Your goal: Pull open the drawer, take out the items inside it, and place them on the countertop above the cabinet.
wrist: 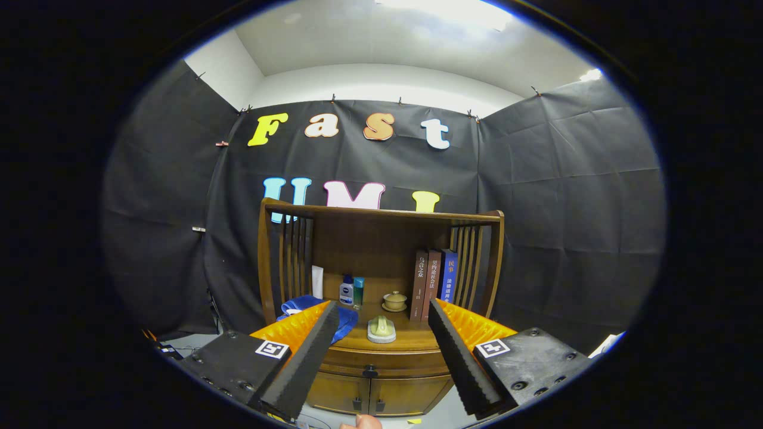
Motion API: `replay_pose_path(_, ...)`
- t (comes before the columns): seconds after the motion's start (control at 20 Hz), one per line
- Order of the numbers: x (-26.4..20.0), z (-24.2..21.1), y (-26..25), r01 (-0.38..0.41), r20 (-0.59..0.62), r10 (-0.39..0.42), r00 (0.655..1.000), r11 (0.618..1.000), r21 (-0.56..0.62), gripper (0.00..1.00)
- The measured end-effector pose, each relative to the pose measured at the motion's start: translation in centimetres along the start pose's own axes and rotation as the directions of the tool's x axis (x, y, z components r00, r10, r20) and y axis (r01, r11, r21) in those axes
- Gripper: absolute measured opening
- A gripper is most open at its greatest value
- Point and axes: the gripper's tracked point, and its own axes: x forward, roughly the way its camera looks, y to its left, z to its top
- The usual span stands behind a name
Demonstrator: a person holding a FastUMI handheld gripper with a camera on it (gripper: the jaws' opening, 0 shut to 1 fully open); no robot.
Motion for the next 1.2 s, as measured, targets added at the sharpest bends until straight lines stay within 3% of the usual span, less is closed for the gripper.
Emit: replay_pose_path(1.2,-0.35,0.14,0.23,-0.006,-0.004,0.006,1.0,1.0,-0.012,0.98)
